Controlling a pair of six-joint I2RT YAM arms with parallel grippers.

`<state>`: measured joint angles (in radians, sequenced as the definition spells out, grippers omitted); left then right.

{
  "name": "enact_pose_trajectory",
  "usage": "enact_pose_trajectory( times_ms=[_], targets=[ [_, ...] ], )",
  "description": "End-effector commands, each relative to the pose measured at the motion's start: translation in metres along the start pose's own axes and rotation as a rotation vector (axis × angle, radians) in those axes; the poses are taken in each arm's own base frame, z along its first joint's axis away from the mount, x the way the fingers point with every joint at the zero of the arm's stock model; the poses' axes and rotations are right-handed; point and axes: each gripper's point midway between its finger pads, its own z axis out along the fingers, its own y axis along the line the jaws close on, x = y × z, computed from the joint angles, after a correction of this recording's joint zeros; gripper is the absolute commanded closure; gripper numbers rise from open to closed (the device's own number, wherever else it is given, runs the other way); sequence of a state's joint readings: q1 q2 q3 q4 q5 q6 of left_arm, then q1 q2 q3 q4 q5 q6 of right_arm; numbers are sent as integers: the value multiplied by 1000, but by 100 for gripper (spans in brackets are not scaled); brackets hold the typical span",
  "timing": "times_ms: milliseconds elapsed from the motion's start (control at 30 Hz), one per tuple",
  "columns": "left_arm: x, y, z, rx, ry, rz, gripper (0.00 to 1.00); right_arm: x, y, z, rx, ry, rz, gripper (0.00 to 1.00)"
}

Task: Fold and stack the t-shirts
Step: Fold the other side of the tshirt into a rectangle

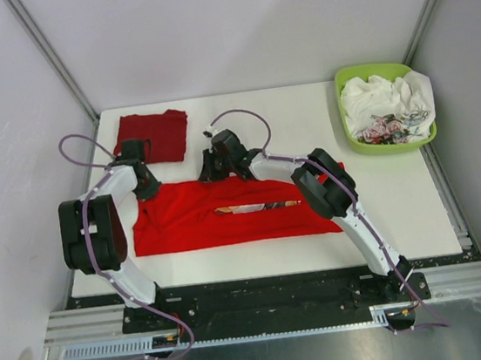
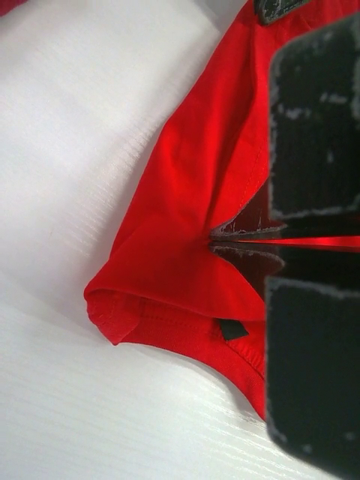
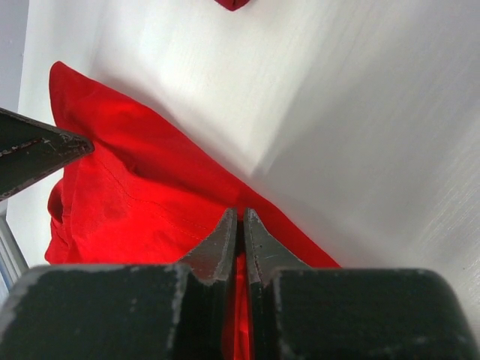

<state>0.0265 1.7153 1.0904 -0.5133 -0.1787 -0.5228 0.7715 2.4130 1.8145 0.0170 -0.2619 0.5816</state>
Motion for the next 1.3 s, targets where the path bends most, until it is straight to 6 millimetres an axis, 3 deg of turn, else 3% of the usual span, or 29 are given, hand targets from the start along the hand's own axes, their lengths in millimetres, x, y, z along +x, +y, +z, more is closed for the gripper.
enact_pose_trajectory(
  times_ms=[0, 300, 600, 1000, 1267],
  targets=[
    [-23, -7, -25, 53, -90, -13, 100, -29, 24, -20, -21, -72, -39, 97],
    [-10, 2, -57, 100, -119, -32, 100, -27, 30, -50, -14, -96, -22, 99],
    [16, 14, -84, 148, -128, -59, 100, -8, 46, -78, 16, -88, -49, 100],
    [55, 36, -91, 146, -108, -64, 100, 47, 57, -100, 84, -31, -71, 100],
    [76, 41, -95, 173, -87, -70, 100, 62, 63, -113, 103, -34, -84, 100]
  ],
)
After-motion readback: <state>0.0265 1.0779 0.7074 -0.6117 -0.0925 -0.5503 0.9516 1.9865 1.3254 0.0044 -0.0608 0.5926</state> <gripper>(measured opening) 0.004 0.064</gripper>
